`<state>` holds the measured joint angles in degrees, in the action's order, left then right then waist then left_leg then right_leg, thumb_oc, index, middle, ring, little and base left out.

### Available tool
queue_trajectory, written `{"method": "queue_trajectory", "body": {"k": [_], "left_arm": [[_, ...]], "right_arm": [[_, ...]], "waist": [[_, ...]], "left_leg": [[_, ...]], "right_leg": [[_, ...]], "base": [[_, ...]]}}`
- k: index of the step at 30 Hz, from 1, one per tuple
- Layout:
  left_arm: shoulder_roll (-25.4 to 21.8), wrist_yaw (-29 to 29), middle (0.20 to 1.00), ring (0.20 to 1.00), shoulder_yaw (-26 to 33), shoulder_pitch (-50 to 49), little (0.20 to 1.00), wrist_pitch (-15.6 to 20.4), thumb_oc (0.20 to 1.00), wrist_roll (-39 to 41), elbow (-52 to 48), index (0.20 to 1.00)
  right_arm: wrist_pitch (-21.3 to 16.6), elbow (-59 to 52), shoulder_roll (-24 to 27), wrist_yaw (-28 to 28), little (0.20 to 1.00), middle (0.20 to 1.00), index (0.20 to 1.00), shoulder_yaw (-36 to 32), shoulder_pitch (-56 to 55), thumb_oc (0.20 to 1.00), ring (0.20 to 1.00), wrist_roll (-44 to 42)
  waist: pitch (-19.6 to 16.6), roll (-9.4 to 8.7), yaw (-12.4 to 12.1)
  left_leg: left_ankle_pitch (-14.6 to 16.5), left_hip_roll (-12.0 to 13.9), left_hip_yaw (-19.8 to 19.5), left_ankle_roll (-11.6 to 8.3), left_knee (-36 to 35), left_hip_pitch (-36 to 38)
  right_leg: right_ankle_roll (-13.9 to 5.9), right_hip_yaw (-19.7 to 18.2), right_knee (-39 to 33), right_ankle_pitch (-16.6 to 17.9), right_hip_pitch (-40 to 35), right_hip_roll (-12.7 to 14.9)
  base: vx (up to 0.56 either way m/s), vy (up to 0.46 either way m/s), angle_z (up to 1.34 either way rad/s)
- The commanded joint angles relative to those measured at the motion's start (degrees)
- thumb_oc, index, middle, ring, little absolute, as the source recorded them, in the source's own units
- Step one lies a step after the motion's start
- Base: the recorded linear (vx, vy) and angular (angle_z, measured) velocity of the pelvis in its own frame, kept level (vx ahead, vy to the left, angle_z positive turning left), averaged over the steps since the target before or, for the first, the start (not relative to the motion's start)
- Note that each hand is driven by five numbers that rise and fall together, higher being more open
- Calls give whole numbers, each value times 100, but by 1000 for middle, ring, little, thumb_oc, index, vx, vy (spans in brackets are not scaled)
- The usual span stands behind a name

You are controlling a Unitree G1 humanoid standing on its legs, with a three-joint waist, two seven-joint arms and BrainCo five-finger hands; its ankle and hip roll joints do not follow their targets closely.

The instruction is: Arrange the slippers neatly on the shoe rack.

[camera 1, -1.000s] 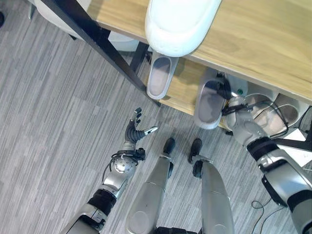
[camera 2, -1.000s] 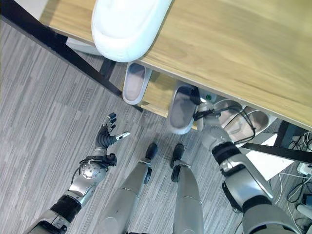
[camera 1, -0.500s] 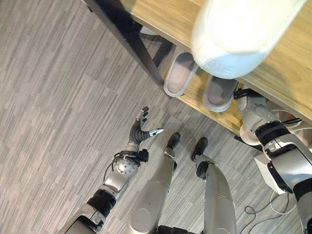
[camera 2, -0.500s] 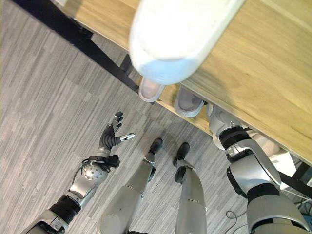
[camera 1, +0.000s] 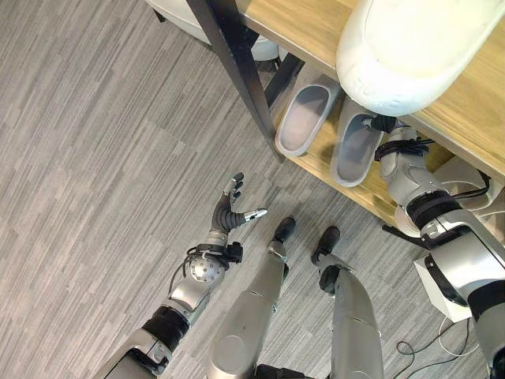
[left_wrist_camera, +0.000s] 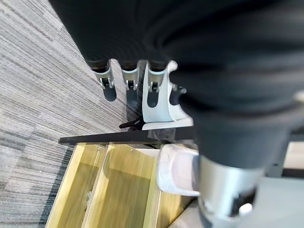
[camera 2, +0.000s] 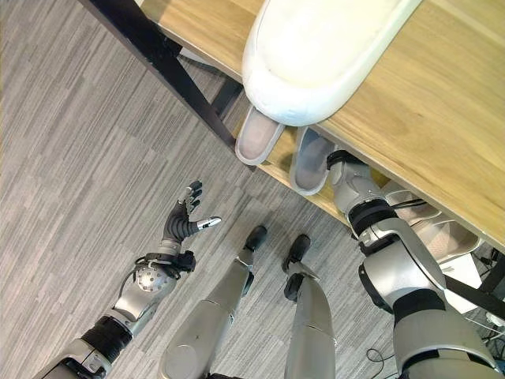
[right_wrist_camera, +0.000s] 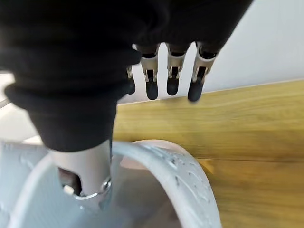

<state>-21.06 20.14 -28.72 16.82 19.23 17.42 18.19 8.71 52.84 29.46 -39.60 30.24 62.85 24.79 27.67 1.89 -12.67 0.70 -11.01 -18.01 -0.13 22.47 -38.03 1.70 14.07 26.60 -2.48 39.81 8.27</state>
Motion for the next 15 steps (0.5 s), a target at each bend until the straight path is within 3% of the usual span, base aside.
{"method": "queue_trajectory", "body": {"k": [1,6,15], "left_arm": [[-48,44,1000,1000,82,-34,1000,126,1000,20,-296,1000],[8,-3,1000,1000,186,-258,1000,47,1000,-3,-321,1000],[33,-28,1000,1000,263,-345,1000,-34,1000,36,-220,1000]], "right_arm": [[-278,-990,-124,-546,1000,1000,1000,-500,-226,1000,1000,-551],[-532,-2048,-633,-750,1000,1000,1000,-1184,-1077,1000,1000,-837],[-837,-2182,-1044,-513,1000,1000,1000,-1359,-1644,1000,1000,-1346]], "waist": [[-78,-11,111],[-82,66,225],[-62,115,341]], "left_leg": [[784,76,-156,141,-409,482],[814,96,-84,180,-465,660],[828,108,-22,188,-434,688]], "right_leg": [[-284,-244,89,-1646,-1131,164],[-263,-360,55,-1642,-1254,139],[-248,-426,62,-1622,-1270,126]], "base": [[0,0,0],[-4,5,-14],[-14,-2,-9]]}}
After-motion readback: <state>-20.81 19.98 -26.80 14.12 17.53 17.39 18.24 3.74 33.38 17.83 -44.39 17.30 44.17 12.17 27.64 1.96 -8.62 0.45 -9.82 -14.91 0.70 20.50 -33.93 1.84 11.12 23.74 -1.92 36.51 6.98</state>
